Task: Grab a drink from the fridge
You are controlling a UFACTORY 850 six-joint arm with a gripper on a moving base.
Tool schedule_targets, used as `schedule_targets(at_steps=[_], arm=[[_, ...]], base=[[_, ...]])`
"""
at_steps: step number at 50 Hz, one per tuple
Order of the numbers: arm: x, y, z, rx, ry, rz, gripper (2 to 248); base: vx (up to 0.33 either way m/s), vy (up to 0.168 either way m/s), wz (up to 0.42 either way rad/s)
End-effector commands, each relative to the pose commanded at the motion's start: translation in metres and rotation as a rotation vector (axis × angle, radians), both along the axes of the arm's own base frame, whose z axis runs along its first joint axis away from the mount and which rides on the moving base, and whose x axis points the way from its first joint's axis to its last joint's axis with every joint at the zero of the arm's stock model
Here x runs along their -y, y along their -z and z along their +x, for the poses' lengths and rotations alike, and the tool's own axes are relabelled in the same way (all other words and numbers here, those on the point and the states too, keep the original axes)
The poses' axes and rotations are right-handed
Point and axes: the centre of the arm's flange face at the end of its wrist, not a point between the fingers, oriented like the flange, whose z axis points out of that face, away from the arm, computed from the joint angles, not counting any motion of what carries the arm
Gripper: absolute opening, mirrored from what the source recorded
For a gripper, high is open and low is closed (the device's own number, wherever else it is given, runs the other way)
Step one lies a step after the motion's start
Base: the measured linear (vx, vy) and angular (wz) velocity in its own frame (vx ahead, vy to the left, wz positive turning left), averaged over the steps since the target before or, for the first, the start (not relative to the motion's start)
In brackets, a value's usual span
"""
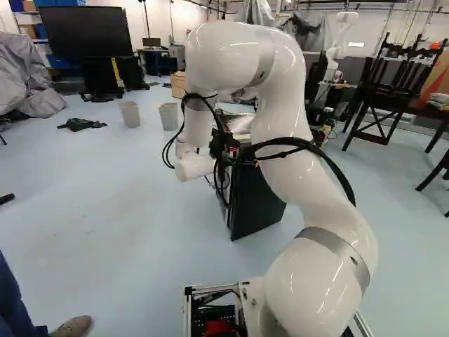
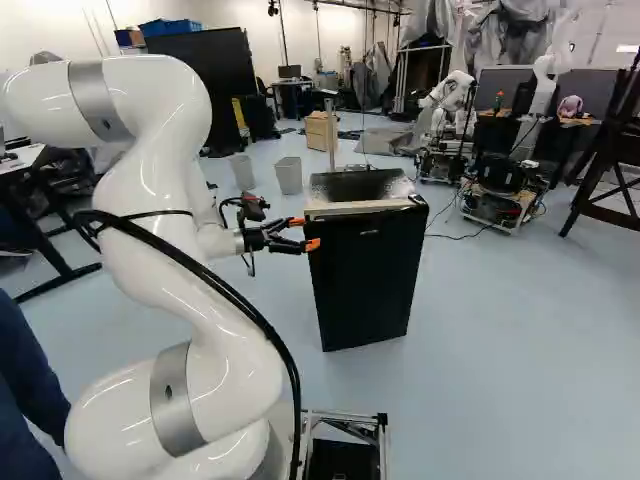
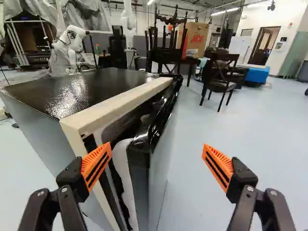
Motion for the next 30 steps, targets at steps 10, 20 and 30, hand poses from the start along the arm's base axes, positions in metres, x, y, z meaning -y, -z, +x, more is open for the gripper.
schedule_targets(at_steps=[10,20,30], arm=[[0.0,0.0,-0.018,-0.022,-0.02,-0.013,247],[0.001,0.0,-0.028,-0.033,-0.03,-0.024,247],[0.003,-0.001,-0.035,-0.035,-0.034,-0.037,247]], base=[[0.0,0.0,0.0],[0.0,0.0,0.0],[0.0,0.0,0.0]])
